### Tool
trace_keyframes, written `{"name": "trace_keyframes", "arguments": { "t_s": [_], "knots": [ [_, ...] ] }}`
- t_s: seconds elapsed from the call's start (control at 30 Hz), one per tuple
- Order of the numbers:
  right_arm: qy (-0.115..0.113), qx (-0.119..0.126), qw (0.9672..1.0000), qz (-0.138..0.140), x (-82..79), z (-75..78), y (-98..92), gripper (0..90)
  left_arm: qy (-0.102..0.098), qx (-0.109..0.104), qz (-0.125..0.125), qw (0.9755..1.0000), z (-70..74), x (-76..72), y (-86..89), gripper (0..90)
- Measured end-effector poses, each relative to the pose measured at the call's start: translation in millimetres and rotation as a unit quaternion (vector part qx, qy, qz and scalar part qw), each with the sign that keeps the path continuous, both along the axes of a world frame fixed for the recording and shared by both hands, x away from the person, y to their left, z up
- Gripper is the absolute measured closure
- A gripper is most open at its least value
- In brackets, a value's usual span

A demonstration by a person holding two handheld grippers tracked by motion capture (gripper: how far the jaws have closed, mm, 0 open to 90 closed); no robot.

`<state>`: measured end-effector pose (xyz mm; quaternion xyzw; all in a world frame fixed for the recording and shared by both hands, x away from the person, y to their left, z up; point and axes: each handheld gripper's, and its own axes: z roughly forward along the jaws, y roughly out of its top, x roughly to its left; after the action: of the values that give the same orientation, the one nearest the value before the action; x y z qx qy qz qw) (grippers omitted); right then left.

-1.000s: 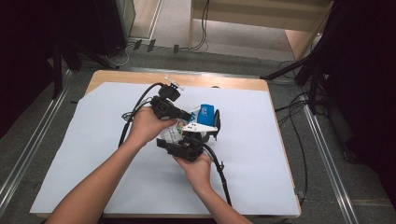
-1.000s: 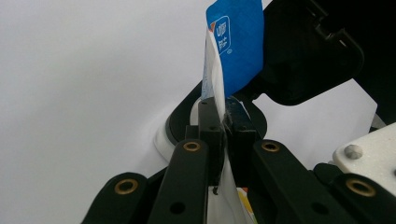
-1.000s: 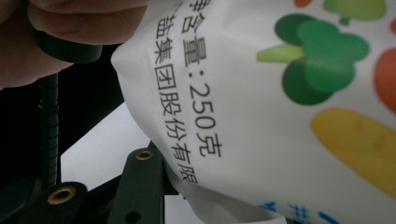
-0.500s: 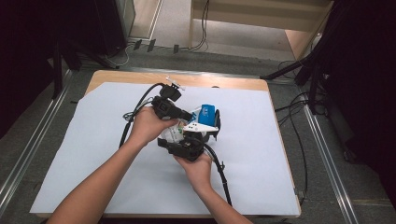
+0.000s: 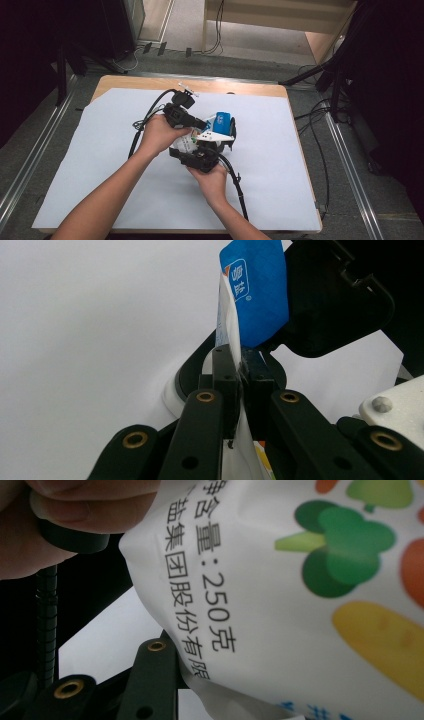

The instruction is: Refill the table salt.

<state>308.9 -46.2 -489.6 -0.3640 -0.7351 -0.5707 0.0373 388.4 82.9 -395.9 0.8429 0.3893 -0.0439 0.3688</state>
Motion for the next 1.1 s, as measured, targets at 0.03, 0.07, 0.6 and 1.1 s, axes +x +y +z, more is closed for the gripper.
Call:
{"name": "trace_keyframes", "arguments": {
  "t_s": [0.03,0.07,0.6,1.1],
  "knots": [
    [0.0,-0.001,1.0,0.0,0.1,0.0,-0.1,64.4,-0.001,0.001,-0.001,1.0,0.0,0.2,0.1,88.3],
    [0.0,-0.001,1.0,0.0,0.1,0.0,-0.2,64.4,-0.001,0.001,-0.001,1.0,0.0,0.2,0.1,88.2],
    [-0.001,-0.003,1.0,0.001,0.2,-0.3,-0.4,65.1,0.0,-0.002,0.002,1.0,-0.5,-0.8,0.0,88.1],
    [0.006,0.005,1.0,0.004,0.7,-0.3,-1.1,69.0,-0.002,-0.001,0.0,1.0,-0.1,-1.5,1.0,88.0]
  ]
}}
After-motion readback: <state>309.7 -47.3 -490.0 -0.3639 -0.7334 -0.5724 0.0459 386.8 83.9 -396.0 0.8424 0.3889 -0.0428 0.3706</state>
